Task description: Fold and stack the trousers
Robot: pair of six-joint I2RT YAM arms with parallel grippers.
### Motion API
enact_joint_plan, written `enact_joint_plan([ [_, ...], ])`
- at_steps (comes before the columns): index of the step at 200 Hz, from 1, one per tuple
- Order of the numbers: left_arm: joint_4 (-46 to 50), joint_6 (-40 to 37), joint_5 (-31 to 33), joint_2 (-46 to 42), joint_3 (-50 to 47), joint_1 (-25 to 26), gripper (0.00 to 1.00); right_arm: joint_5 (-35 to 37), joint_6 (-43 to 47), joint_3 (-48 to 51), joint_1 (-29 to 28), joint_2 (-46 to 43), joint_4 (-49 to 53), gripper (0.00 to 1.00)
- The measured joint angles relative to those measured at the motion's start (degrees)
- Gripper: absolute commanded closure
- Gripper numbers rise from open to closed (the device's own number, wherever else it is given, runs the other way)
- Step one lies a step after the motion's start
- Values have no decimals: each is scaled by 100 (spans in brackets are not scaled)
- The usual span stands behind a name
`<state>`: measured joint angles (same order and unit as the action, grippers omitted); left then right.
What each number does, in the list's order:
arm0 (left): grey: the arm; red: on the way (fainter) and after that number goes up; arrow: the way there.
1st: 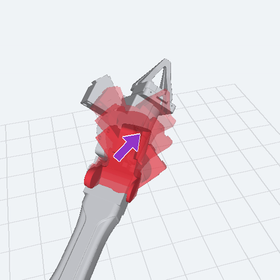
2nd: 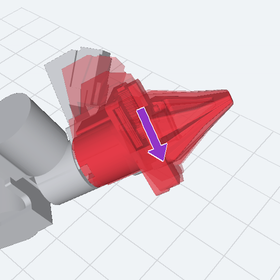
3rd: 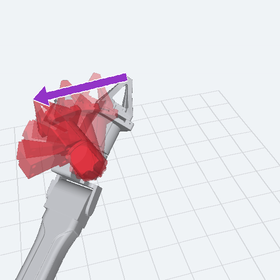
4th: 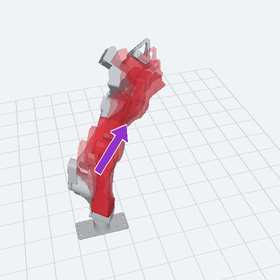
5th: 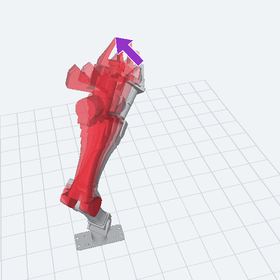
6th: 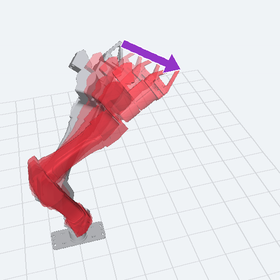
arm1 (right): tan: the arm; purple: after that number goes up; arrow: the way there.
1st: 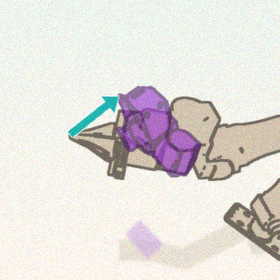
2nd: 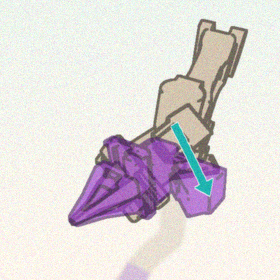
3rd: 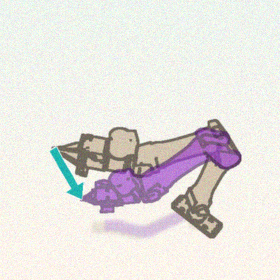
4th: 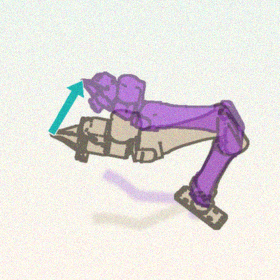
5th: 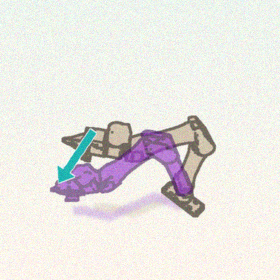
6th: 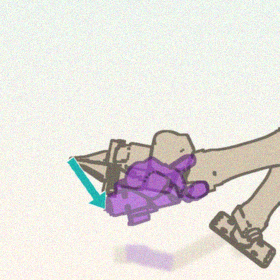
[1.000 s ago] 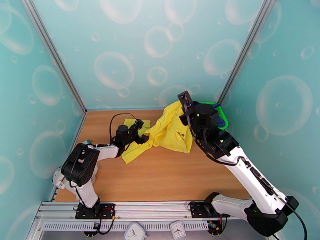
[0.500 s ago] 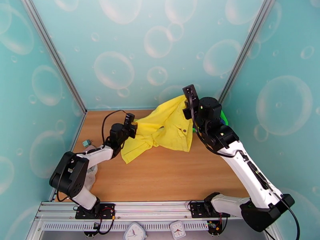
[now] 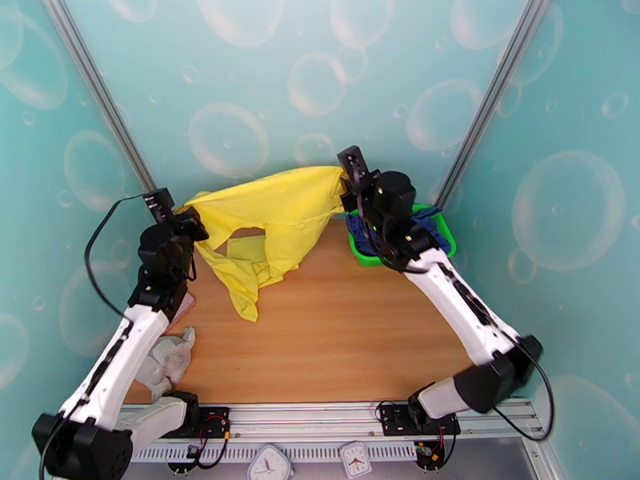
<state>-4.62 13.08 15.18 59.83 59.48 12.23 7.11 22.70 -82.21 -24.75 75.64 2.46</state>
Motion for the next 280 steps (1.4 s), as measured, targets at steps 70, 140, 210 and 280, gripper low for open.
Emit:
enact_joint_plan([
  [70, 1054, 1696, -538, -1425, -3180, 1491, 100, 914, -1106, 5027, -109, -3609, -304, 100],
  [140, 1198, 2470, -577, -1515, -3456, 2225, 98, 1394, -2929, 5650, -125, -5027, 962, 100],
  [210, 1589, 2487, -232, -2177, -3453, 2433, 67, 1574, -4122, 5392, -116, -5744, 2070, 66],
  [280, 981, 2026, -26, -1067, -2903, 2435, 56, 1840, -4712, 4848, -125, -6057, 2476, 48],
])
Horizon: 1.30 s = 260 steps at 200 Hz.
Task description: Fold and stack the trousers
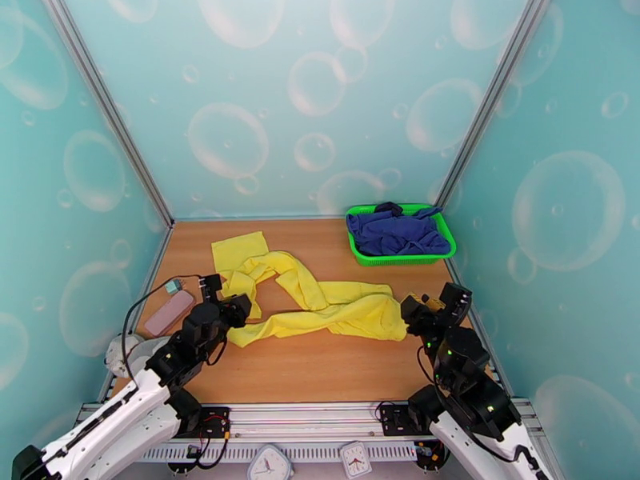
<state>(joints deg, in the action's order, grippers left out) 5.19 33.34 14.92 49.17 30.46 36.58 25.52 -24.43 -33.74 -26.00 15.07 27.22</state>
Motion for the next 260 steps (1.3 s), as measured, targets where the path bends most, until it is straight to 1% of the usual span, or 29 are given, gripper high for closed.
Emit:
enact_joint_plan([
  [14, -308, -149, -317, 1119, 492, 66, 54, -9, -63, -55, 0, 284, -13, 47],
  [23, -431, -306, -544, 1967, 990, 168, 52, -63, -66, -103, -2, 734, -61, 47],
  [40, -468, -675, -898, 3407, 2048, 483, 42, -186, -83, -164, -7, 1692, -131, 43],
  [54, -542, -1119, -1154, 4144, 2667, 789, 39, -258, -120, -94, 4, 2173, -162, 37],
  [67, -605, -1547, -1460, 4568, 3036, 1060, 35, -389, -173, 70, 170, 2175, -188, 36],
  [73, -616, -1722, -1633, 4701, 3169, 1161, 33, -496, -192, 142, 367, 2092, -212, 33],
  [82, -634, -1954, -1862, 4874, 3364, 1279, 31, -678, -216, 203, 713, 1971, -258, 32],
  [100, -581, -2402, -2208, 5276, 3886, 1493, 31, -1316, -262, 278, 1705, 1808, -433, 30],
  [117, -553, -2756, -2267, 5692, 4365, 1661, 31, -2194, -282, 337, 2680, 1834, -643, 29],
  [133, -564, -2957, -2258, 6004, 4568, 1775, 31, -3088, -304, 496, 3543, 1904, -846, 29],
  [142, -564, -3045, -2258, 6164, 4618, 1823, 31, -3491, -304, 584, 3895, 1915, -883, 28],
  [151, -562, -3104, -2267, 6314, 4634, 1860, 31, -3797, -304, 647, 4127, 1923, -887, 28],
  [168, -538, -3211, -2260, 6542, 4640, 1930, 32, -4225, -302, 682, 4297, 1897, -896, 28],
  [180, -494, -3244, -2218, 6690, 4695, 1969, 36, -4446, -302, 682, 4325, 1851, -940, 28],
  [188, -474, -3281, -2179, 6789, 4769, 2000, 44, -4553, -302, 682, 4325, 1823, -979, 28],
  [196, -466, -3338, -2133, 6878, 4857, 2028, 57, -4634, -302, 682, 4325, 1803, -1016, 28],
  [206, -463, -3309, -2059, 6946, 4931, 2065, 79, -4701, -302, 682, 4325, 1799, -1047, 28],
  [213, -461, -3348, -2009, 6951, 4933, 2090, 89, -4739, -302, 682, 4325, 1799, -1058, 28],
  [217, -459, -3359, -2002, 6948, 4931, 2105, 93, -4756, -302, 682, 4325, 1799, -1069, 28],
  [221, -470, -3366, -1963, 6946, 4931, 2122, 95, -4767, -302, 682, 4325, 1799, -1075, 28],
  [236, -573, -3381, -1856, 6850, 4769, 2192, 95, -4806, -302, 686, 4325, 1799, -1095, 28],
  [260, -658, -3414, -1580, 6205, 4050, 2422, 95, -4826, -302, 686, 4336, 1799, -1143, 28],
])
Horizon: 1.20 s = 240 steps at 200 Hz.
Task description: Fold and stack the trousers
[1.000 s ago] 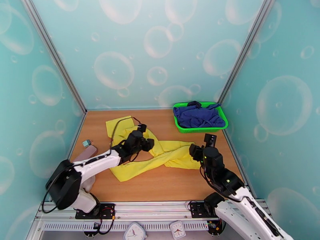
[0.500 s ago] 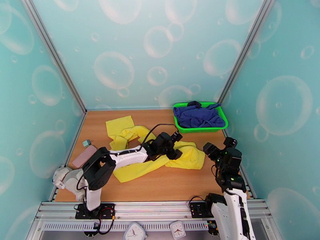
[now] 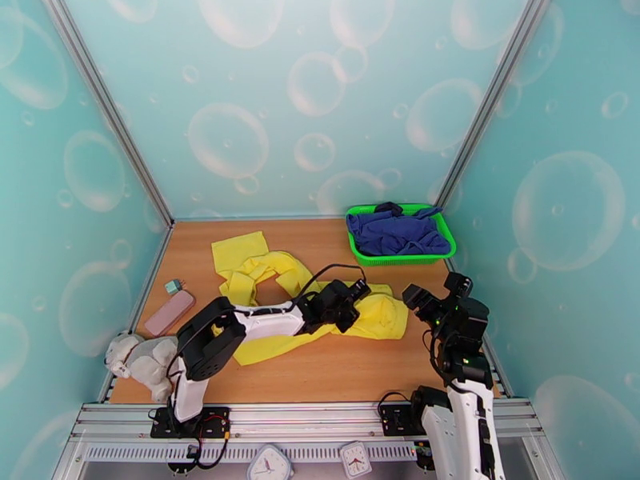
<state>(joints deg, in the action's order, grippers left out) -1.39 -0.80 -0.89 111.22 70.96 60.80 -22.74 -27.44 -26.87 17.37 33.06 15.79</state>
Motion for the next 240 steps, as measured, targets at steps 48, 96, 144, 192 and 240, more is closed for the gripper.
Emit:
enact_joint_plan([
  [48, -323, -470, 162, -1676, -1473, 1259, 51, 2, -2, 0, 0, -66, -20, 28],
  [96, -608, -577, 129, -2111, -2636, 1816, 37, 28, -17, 7, -63, -131, -37, 28],
  [144, -984, -105, 664, -2527, -2747, 1213, 33, 557, -345, 234, -1744, 599, -155, 30],
  [192, -654, 1384, 1617, -2903, -2590, 2, 33, 1108, -1143, 640, -3891, 2509, -1338, 30],
  [240, 177, 2492, 2699, -3405, -2730, -949, 34, 890, -1683, 640, -3550, 4133, -2848, 31],
])
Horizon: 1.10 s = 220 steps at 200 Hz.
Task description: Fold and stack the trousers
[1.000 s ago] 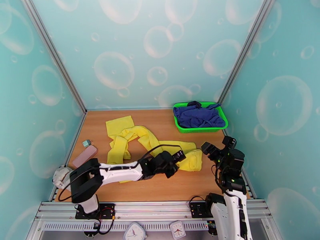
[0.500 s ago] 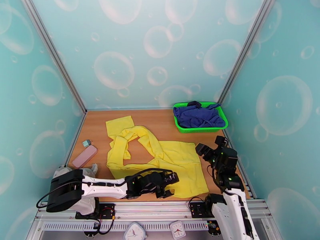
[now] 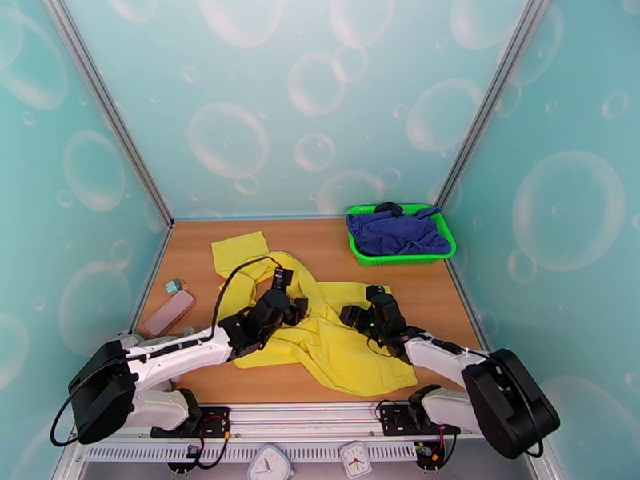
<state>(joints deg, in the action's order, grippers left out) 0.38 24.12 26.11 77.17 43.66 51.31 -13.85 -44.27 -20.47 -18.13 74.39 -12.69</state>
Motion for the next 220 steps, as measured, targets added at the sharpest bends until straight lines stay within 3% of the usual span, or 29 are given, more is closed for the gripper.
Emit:
enact_joint_plan([
  [24, 293, 245, 400, -17, -48, -361, 34, -212, -55, 173, 1191, -11, -339, 32],
  [51, 466, 492, 599, -20, -59, -575, 35, -140, 59, 219, 2378, -435, -17, 30],
  [113, 964, 990, 540, 46, -94, -1438, 36, 466, 811, -476, 3488, -365, 726, 30],
  [133, 1025, 1071, 546, 37, -264, -1641, 35, 619, 973, -501, 3073, -695, 935, 29],
  [159, 964, 1003, 376, -15, -586, -2050, 34, 824, 1047, -787, 1279, -1333, 1353, 28],
  [176, 815, 859, 90, -4, -680, -2437, 33, 769, 933, -866, 525, -1353, 1318, 28],
  [195, 540, 680, -195, 146, -627, -2828, 31, 769, 730, -474, 295, -1272, 1119, 27],
  [220, 240, 387, -614, 612, -380, -3195, 30, 695, 538, -26, 437, -671, 1040, 27],
])
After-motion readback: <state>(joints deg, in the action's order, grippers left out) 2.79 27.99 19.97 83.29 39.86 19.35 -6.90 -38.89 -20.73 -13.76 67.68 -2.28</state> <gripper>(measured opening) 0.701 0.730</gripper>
